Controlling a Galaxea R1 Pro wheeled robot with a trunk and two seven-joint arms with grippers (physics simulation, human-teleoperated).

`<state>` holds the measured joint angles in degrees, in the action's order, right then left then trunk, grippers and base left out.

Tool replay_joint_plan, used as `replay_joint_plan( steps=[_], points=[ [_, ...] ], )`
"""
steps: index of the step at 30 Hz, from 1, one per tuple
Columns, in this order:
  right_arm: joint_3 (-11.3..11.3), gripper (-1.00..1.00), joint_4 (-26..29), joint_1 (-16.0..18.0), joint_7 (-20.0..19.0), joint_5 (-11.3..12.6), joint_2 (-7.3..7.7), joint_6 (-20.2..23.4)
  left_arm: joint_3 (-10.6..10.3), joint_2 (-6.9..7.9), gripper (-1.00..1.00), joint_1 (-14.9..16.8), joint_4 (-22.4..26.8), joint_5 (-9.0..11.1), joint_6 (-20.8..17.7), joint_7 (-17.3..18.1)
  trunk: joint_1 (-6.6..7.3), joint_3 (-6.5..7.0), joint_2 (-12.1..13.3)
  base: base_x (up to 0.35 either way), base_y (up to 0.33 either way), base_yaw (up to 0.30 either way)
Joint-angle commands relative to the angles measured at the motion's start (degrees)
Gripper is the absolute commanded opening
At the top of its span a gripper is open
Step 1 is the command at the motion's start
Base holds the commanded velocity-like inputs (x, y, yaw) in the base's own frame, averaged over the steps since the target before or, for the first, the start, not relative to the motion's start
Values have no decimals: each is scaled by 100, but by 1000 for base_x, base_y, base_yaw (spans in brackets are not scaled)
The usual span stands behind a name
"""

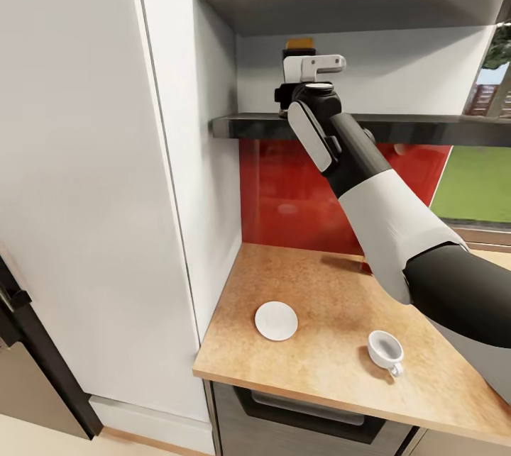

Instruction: Set up a coffee station on the kitchen countertop: keep the coffee maker on the countertop, move the bottle of coffee from the kitchen shelf to the counter next to the coffee maker, place a paper coffee filter on top of the coffee maker, put the saucer next to the coffee maker with the coffee cup on the saucer, and place the electric kettle next to the coffee maker.

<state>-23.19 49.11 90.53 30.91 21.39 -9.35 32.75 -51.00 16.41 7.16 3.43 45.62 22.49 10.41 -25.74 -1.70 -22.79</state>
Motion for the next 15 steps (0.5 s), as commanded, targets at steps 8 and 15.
replay_joint_plan(
  steps=[8, 15],
  points=[
    [-16, -100, 9, 8, 64, 76, 3, 12, -71, -5, 100, 4, 0, 28, -15, 36, -4, -14, -13, 0, 0, 0],
    [-10, -100, 50, 8, 64, 100, 3, 507, -144, -20, 100, -222, -196, -79, -183, 43, -4, -14, -13, 0, 0, 0]
  ],
)
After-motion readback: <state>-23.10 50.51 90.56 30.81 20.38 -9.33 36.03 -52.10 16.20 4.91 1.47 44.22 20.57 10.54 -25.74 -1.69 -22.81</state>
